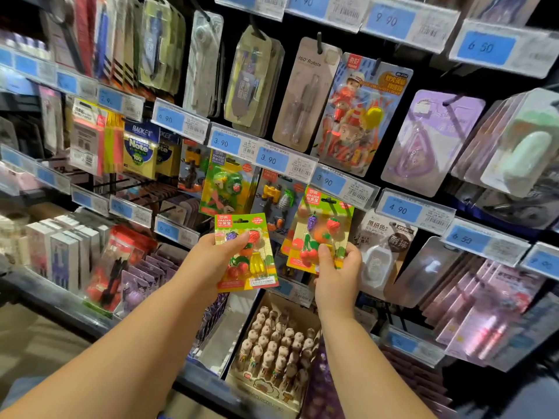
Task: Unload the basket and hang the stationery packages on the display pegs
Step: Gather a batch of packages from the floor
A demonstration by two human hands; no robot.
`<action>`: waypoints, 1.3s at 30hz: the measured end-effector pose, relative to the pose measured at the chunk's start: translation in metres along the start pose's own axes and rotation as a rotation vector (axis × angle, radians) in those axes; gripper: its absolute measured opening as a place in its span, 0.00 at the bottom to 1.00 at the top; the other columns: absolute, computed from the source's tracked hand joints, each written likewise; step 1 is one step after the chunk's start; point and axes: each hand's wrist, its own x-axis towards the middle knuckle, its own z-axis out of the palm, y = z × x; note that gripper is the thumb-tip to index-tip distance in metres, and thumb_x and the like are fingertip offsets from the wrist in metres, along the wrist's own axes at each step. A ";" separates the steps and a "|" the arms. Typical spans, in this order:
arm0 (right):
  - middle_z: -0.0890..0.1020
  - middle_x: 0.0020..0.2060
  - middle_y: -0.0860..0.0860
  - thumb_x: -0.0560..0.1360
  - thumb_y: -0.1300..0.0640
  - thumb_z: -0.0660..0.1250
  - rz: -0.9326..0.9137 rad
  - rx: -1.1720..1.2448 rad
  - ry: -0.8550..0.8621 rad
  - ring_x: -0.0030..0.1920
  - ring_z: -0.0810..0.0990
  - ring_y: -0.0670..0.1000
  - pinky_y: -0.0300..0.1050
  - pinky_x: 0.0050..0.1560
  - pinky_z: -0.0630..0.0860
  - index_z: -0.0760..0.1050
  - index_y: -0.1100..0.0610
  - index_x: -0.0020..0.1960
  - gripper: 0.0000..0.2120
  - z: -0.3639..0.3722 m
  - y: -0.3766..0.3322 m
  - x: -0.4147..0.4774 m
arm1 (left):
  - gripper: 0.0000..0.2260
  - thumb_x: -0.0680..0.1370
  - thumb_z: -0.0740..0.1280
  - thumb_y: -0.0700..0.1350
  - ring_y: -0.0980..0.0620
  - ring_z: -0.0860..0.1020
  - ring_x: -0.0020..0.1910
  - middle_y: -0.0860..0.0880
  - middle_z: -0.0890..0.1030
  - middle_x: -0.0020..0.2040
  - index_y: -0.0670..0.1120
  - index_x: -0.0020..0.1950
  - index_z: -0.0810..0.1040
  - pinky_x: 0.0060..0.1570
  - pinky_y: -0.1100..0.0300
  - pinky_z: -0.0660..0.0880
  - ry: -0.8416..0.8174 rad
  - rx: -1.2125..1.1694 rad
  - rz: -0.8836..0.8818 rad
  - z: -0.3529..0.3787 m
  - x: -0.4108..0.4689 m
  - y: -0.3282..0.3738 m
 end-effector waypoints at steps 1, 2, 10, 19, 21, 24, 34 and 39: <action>0.72 0.50 0.40 0.79 0.51 0.65 0.016 -0.005 -0.001 0.50 0.76 0.45 0.54 0.56 0.77 0.65 0.49 0.63 0.15 0.001 -0.001 0.001 | 0.06 0.78 0.70 0.49 0.52 0.78 0.30 0.46 0.83 0.43 0.47 0.49 0.78 0.36 0.55 0.79 -0.002 0.001 0.000 0.000 0.000 0.000; 0.74 0.51 0.43 0.79 0.50 0.65 0.034 -0.019 0.006 0.51 0.76 0.48 0.56 0.56 0.77 0.65 0.49 0.63 0.15 0.002 0.001 0.003 | 0.06 0.78 0.70 0.49 0.51 0.79 0.30 0.46 0.83 0.43 0.47 0.49 0.78 0.36 0.55 0.79 -0.003 0.003 -0.002 0.001 0.000 -0.001; 0.79 0.52 0.52 0.80 0.46 0.63 0.191 -0.153 -0.131 0.39 0.84 0.49 0.40 0.33 0.78 0.69 0.59 0.62 0.19 0.006 0.000 0.020 | 0.10 0.77 0.71 0.49 0.51 0.82 0.30 0.45 0.85 0.45 0.45 0.54 0.79 0.34 0.55 0.79 -0.037 0.025 -0.024 0.003 0.002 -0.005; 0.69 0.69 0.56 0.80 0.44 0.60 0.101 -0.497 -0.155 0.67 0.70 0.58 0.49 0.57 0.69 0.58 0.58 0.76 0.31 -0.002 -0.019 0.012 | 0.10 0.77 0.71 0.49 0.47 0.84 0.39 0.45 0.84 0.48 0.46 0.54 0.77 0.37 0.53 0.81 -0.023 -0.006 -0.010 0.008 0.001 -0.003; 0.67 0.70 0.53 0.80 0.47 0.62 0.033 -0.485 -0.091 0.66 0.69 0.56 0.49 0.57 0.69 0.54 0.56 0.78 0.32 -0.003 -0.024 0.007 | 0.11 0.76 0.72 0.49 0.47 0.84 0.41 0.45 0.84 0.49 0.47 0.55 0.77 0.38 0.53 0.82 -0.023 -0.010 -0.015 0.009 0.001 -0.003; 0.68 0.58 0.46 0.79 0.50 0.64 -0.158 -0.437 -0.037 0.56 0.71 0.49 0.43 0.50 0.67 0.65 0.52 0.70 0.21 -0.005 -0.028 -0.004 | 0.12 0.76 0.72 0.51 0.45 0.84 0.45 0.45 0.84 0.52 0.48 0.56 0.76 0.43 0.49 0.83 -0.026 -0.010 -0.014 0.011 -0.001 -0.004; 0.82 0.59 0.51 0.70 0.39 0.70 0.158 -0.106 -0.629 0.62 0.79 0.53 0.59 0.63 0.75 0.74 0.51 0.63 0.26 0.009 -0.022 -0.020 | 0.18 0.75 0.73 0.51 0.43 0.83 0.52 0.44 0.83 0.56 0.49 0.63 0.74 0.49 0.43 0.81 -0.073 -0.007 0.047 0.016 -0.001 -0.007; 0.84 0.50 0.49 0.77 0.50 0.67 0.064 0.015 -0.499 0.53 0.83 0.52 0.61 0.57 0.78 0.75 0.48 0.55 0.07 0.004 -0.018 -0.019 | 0.10 0.81 0.66 0.48 0.53 0.81 0.41 0.48 0.83 0.50 0.50 0.61 0.73 0.38 0.56 0.78 -0.195 0.040 -0.005 0.021 0.002 -0.010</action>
